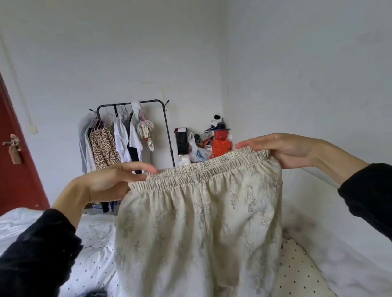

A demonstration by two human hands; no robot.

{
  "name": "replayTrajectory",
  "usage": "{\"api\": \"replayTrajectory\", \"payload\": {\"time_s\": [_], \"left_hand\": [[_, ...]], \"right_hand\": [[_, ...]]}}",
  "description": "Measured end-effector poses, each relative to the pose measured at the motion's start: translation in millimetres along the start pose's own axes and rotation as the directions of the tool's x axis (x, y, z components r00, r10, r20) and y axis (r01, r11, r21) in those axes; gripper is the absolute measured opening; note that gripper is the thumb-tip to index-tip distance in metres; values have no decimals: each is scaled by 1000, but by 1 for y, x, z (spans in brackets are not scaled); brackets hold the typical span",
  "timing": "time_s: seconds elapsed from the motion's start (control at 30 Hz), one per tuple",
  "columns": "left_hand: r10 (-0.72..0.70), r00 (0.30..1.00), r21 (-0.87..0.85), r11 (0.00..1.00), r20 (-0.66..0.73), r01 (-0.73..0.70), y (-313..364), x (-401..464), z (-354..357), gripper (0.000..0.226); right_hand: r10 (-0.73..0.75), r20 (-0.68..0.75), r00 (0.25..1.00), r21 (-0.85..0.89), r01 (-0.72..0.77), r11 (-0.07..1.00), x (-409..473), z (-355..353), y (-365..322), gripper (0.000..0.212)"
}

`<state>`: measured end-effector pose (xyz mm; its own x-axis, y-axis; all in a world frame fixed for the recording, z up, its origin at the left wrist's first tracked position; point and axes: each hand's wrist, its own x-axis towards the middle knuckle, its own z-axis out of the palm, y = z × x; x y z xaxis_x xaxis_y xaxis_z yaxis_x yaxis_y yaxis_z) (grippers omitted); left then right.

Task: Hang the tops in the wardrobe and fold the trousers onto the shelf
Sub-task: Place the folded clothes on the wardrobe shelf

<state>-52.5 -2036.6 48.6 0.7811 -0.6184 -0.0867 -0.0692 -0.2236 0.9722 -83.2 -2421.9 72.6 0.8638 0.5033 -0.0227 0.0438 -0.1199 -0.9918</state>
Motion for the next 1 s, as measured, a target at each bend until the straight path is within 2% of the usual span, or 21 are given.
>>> {"api": "replayTrajectory", "payload": {"time_s": [0.07,0.13,0.3,0.37,0.4,0.47,0.5,0.57,0.67,0.8,0.87,1.0], "left_hand": [[-39,999,193,980,6,37,1,-1,4,45],[-69,998,294,954,4,65,1,-3,8,58],[-43,999,277,960,12,38,-5,-10,8,74],[-24,1000,351,936,-8,26,-6,-12,9,76],[-14,999,393,919,-34,26,-6,-12,10,74],[15,995,447,894,-95,29,-6,-12,9,68],[44,990,468,883,-132,23,-5,-12,8,66],[102,972,497,867,-214,18,-4,-12,4,57],[184,926,482,876,-330,-2,7,-13,4,18],[328,829,499,864,-453,-69,31,-9,6,2],[428,729,540,836,-534,-95,50,-3,3,8],[635,459,680,728,-622,-87,110,6,-8,8]], "right_hand": [[27,-9,1000,-35,-27,999,2,2,2,48],[21,-43,999,-50,-23,998,3,4,5,22],[72,-65,995,-145,-81,986,1,1,9,17],[114,-38,993,-172,-119,978,-1,2,8,14],[129,-15,991,-179,-130,975,-3,4,7,18],[152,30,988,-216,-142,966,-6,5,6,42],[157,37,987,-250,-143,958,-8,6,5,46],[156,7,988,-317,-146,937,-12,10,2,33],[91,-110,990,-348,-124,929,-19,12,-6,16],[-38,-269,962,-413,-80,907,-14,11,-28,2],[-140,-386,912,-509,-84,857,-5,10,-48,3],[-434,-507,744,-685,-43,727,13,9,-107,9]]}}
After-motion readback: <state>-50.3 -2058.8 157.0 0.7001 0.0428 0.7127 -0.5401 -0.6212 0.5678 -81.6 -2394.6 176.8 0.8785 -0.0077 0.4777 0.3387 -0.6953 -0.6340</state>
